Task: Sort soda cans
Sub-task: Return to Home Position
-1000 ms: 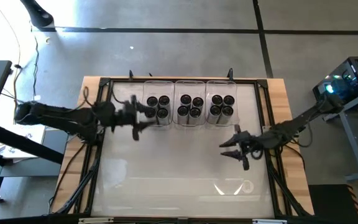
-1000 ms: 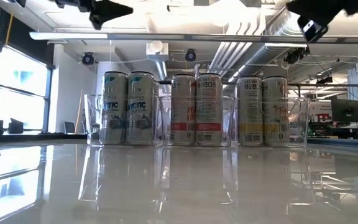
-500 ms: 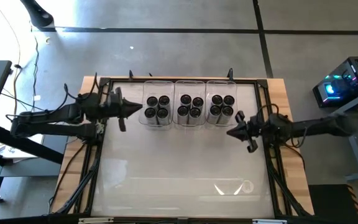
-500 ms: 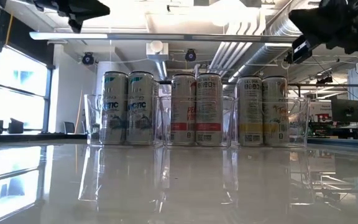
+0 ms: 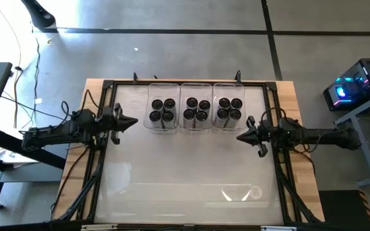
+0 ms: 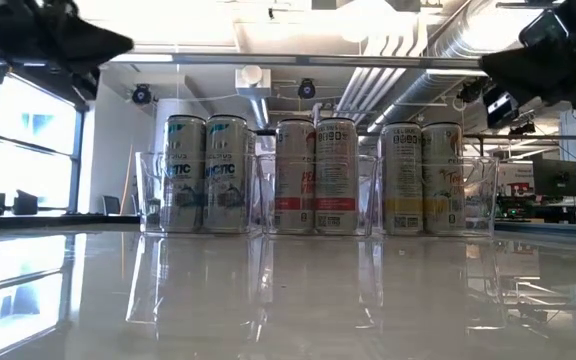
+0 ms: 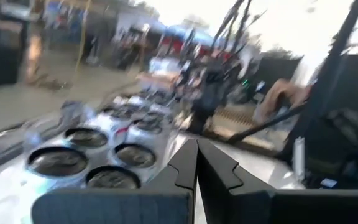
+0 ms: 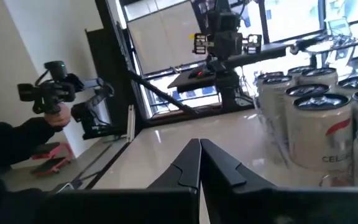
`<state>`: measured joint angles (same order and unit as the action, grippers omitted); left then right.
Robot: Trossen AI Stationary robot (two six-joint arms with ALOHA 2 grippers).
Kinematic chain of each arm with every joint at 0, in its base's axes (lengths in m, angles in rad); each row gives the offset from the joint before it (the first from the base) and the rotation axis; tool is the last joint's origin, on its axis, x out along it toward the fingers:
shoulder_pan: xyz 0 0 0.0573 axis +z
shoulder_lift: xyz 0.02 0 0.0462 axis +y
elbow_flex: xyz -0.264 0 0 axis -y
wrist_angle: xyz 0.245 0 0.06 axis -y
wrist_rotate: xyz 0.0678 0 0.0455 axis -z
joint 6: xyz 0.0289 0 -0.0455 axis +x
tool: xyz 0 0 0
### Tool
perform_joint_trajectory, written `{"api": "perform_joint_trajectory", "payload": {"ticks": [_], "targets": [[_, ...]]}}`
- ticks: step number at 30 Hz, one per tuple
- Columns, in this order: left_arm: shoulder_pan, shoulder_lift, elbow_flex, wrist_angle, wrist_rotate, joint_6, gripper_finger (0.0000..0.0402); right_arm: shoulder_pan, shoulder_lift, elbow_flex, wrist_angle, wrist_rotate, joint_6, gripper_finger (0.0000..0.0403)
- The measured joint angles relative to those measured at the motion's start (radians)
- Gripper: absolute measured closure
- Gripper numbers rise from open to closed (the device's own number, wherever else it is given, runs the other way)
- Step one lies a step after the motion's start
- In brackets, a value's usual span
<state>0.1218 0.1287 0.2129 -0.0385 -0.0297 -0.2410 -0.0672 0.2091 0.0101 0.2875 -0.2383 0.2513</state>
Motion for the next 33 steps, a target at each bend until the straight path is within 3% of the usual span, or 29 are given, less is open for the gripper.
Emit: {"api": "perform_joint_trajectory", "payload": {"ticks": [5, 9, 13, 18, 26, 33], "targets": [[-0.067, -0.127, -0.126, 0.108, -0.002, 0.042, 0.0401, 0.037, -0.027, 0.000, -0.067, 0.014, -0.019, 0.0402], [-0.089, -0.117, -0.200, 0.148, 0.003, 0.068, 0.0401, 0.033, -0.035, 0.000, -0.102, 0.027, -0.030, 0.0402], [-0.091, -0.125, -0.202, 0.073, 0.013, 0.082, 0.0401, 0.014, -0.048, 0.000, -0.175, 0.040, -0.045, 0.0403], [-0.091, -0.125, -0.201, 0.056, 0.098, 0.130, 0.0401, 0.008, -0.069, 0.000, -0.186, 0.055, -0.043, 0.0403], [-0.091, -0.103, -0.201, 0.051, 0.064, 0.059, 0.0401, 0.008, -0.057, 0.000, -0.263, 0.157, -0.043, 0.0403], [-0.091, -0.103, -0.201, 0.050, 0.063, 0.060, 0.0401, 0.008, -0.054, 0.000, -0.266, 0.160, -0.043, 0.0403]]}}
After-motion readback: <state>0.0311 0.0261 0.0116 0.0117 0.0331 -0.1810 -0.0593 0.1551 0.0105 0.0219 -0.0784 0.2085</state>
